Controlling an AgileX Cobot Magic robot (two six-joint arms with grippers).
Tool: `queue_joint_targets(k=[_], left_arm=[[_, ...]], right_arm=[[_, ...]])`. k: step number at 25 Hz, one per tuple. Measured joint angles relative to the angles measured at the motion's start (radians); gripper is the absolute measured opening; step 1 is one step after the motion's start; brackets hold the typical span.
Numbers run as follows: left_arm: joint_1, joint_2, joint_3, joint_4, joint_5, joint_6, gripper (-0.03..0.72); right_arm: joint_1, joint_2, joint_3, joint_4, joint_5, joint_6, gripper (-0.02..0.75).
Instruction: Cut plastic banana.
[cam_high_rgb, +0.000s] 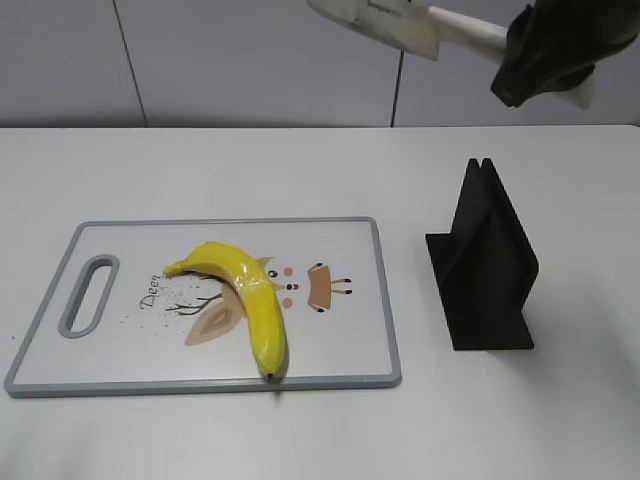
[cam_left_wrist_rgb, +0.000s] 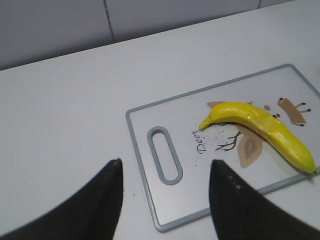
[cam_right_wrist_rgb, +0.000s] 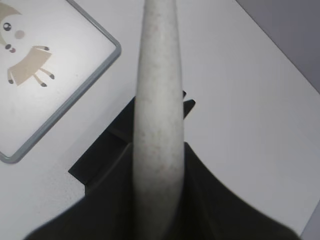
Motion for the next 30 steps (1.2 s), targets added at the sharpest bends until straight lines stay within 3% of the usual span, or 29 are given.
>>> queue_joint_targets(k=[7,9,13,19,23,30], left_arm=[[-0.004,0.305,-0.191,-0.115,0.058,0.337,0.535],[-0.034,0.381,-0.247,-0.118,0.078,0.411,0.535],[-0.155,0.511,-0.336,-0.119,0.110,0.549,0.535],[-0.292,0.710,-0.421,-0.114,0.125,0.665,0.535],[-0.312,0.838,-0.455,-0.112,0.124,0.741,0.535],[-0.312,1.008,-0.516,-0.104,0.120,0.762,0.535]], right_arm=[[0.000,0.139,-0.123,0.164,0.149,-0.409,0.189],[0.000,0.171,-0.158,0.179,0.182,-0.500,0.189],[0.000,0.233,-0.211,0.239,0.223,-0.687,0.189],[0.000,0.309,-0.240,0.332,0.248,-0.839,0.189],[0.000,0.336,-0.240,0.387,0.252,-0.911,0.189],[0.000,0.345,-0.243,0.428,0.251,-0.949,0.189]])
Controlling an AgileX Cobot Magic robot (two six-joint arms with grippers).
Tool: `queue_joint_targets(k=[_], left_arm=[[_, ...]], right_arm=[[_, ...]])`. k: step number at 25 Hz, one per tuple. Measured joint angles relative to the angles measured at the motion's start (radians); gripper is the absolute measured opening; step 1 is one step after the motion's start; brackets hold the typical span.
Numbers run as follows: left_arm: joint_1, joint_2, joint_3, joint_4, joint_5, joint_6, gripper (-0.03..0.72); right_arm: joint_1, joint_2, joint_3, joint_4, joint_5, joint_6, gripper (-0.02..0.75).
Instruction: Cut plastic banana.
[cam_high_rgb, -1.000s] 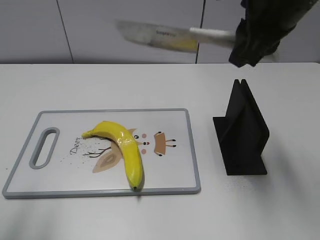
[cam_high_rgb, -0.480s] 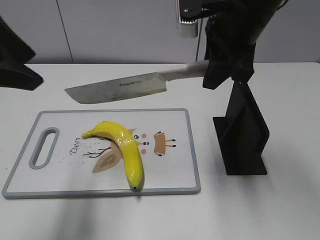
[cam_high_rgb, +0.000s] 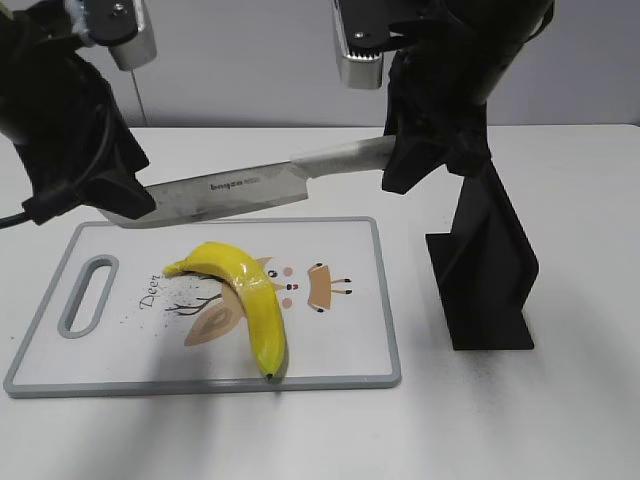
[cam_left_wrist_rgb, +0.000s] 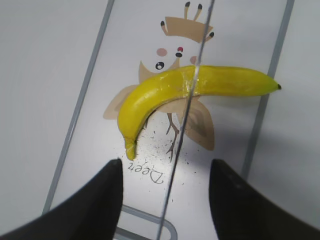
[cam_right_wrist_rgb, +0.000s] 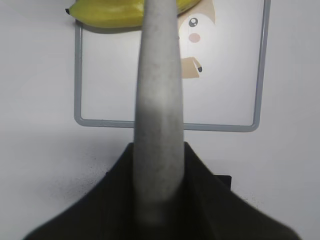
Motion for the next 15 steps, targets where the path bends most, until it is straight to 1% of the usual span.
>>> queue_joint_targets(k=[3,4,5,7,8,9,10,12,15], left_arm=[[0.000,0.035,-0.004,0.000,-0.012,0.007,0.529],[0.000,0.044,-0.004,0.000,-0.019,0.007,0.514],[0.000,0.051,-0.004,0.000,-0.027,0.007,0.476],[0.000,0.056,-0.004,0.000,-0.035,0.008,0.321],[0.000,0.057,-0.004,0.000,-0.035,0.009,0.194],[0.000,0.058,-0.004,0.000,-0.037,0.010,0.100],[0.000,0.058,-0.004,-0.005,-0.033,0.013,0.048],[0.000,0.060,-0.004,-0.009,-0.031,0.025,0.010],[0.000,0.063,-0.004,0.000,-0.031,0.032,0.000]], right_arm=[[0.000,0.000,0.000,0.033,-0.016,-0.003,0.189],[0.000,0.000,0.000,0.050,-0.022,-0.003,0.189],[0.000,0.000,0.000,0.056,-0.025,-0.003,0.189],[0.000,0.000,0.000,0.062,-0.033,-0.003,0.189],[0.000,0.000,0.000,0.064,-0.039,-0.003,0.189],[0.000,0.000,0.000,0.063,-0.048,-0.006,0.189],[0.000,0.000,0.000,0.057,-0.057,-0.012,0.189],[0.000,0.004,0.000,0.046,-0.075,-0.027,0.190],[0.000,0.031,-0.003,0.045,-0.080,-0.031,0.190]])
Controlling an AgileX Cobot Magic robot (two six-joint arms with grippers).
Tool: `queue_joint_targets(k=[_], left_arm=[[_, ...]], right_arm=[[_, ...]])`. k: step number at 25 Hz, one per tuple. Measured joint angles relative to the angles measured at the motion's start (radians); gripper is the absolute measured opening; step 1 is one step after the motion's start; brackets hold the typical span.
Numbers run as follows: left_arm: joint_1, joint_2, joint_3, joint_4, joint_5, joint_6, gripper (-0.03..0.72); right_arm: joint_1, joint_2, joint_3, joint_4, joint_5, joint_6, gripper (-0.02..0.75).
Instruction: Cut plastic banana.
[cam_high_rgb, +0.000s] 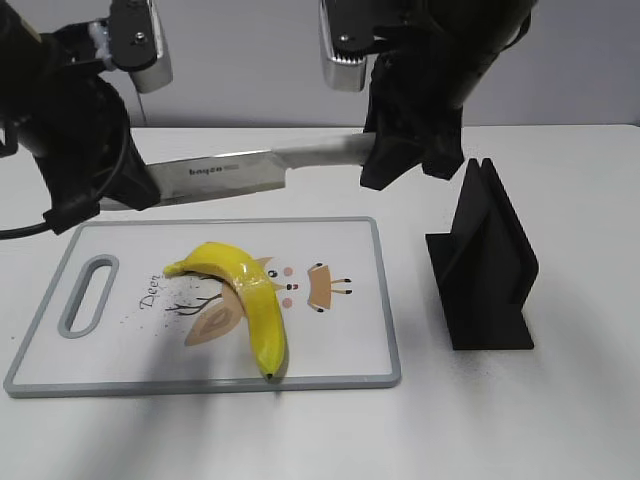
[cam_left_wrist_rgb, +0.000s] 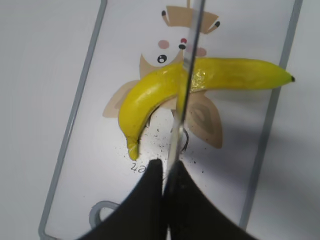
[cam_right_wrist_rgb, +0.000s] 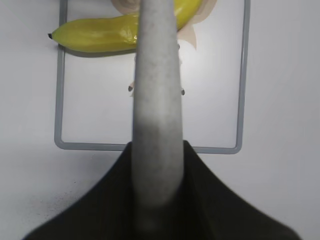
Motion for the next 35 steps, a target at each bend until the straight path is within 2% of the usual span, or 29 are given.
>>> queue_joint_targets(k=[6,15,18,29,35], left_arm=[[0.001,0.090,0.000,0.010,-0.013,0.003,-0.003],[0.002,0.380,-0.002,-0.044,-0.049,0.013,-0.003],[0.010,0.402,-0.023,-0.068,-0.024,0.016,-0.003],[0.006,0.353,-0.013,-0.079,-0.038,0.019,-0.003],[0.001,0.167,-0.009,-0.077,0.026,0.012,-0.005]], right_arm=[[0.000,0.096,-0.003,-0.011,-0.012,0.002,0.190],[-0.001,0.333,-0.005,-0.023,-0.023,0.020,0.193],[-0.005,0.373,-0.023,-0.044,-0.020,0.025,0.200],[-0.001,0.331,-0.024,-0.069,0.009,0.060,0.202],[-0.001,0.205,-0.091,-0.079,0.120,0.066,0.202]])
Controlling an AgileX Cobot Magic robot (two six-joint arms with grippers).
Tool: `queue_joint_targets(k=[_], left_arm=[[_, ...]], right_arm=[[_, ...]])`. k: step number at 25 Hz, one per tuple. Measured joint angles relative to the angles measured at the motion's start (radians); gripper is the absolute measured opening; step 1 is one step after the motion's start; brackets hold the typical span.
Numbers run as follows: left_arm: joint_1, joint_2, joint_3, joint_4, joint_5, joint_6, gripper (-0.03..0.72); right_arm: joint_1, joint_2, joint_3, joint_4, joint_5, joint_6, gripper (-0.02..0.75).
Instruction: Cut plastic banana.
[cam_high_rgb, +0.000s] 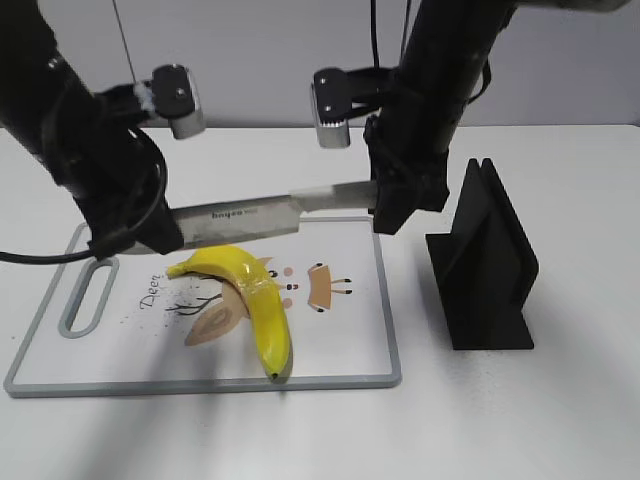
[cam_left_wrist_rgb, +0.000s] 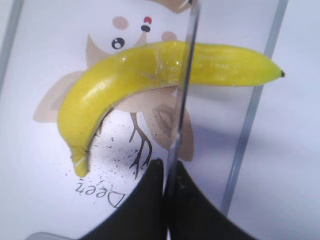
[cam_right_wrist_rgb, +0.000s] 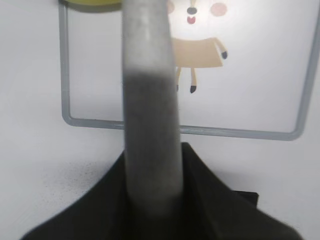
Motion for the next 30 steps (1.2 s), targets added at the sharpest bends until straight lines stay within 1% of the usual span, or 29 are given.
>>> queue_joint_targets(k=[7,12,14,15,17,19,21,22,23,26,30], left_arm=[[0.001,-0.196,0.000,0.008,0.005,-0.016,-0.008],[0.001,-0.212,0.000,0.009,-0.010,-0.016,-0.006],[0.001,-0.209,0.000,0.010,-0.013,-0.017,0.022],[0.001,-0.209,0.000,0.010,-0.018,-0.017,0.060],[0.001,-0.209,0.000,-0.003,-0.040,-0.019,0.174],[0.001,-0.209,0.000,-0.014,-0.059,-0.020,0.345],[0.000,-0.209,0.000,-0.026,-0.089,-0.021,0.498],[-0.001,-0.209,0.000,-0.030,-0.107,-0.021,0.563],[-0.001,-0.209,0.000,-0.033,-0.131,-0.021,0.605],[-0.001,-0.209,0.000,-0.034,-0.205,-0.023,0.647],[-0.001,-0.213,0.000,-0.024,-0.274,-0.034,0.652]], right_arm=[[0.001,-0.084,-0.089,0.005,0.026,-0.013,0.213],[0.001,-0.091,-0.106,0.011,0.026,-0.016,0.214],[0.001,-0.091,-0.106,0.011,0.026,-0.016,0.214],[0.001,-0.091,-0.106,0.013,0.026,-0.014,0.214],[0.001,-0.091,-0.106,0.036,0.026,-0.008,0.206],[0.004,-0.091,-0.106,0.051,0.026,0.003,0.198],[0.004,-0.091,-0.107,0.060,0.025,0.021,0.193],[0.004,-0.091,-0.108,0.061,0.022,0.027,0.192],[0.004,-0.091,-0.108,0.061,0.020,0.032,0.191],[0.004,-0.091,-0.108,0.055,0.020,0.037,0.191],[0.004,-0.091,-0.108,0.041,0.020,0.054,0.191]])
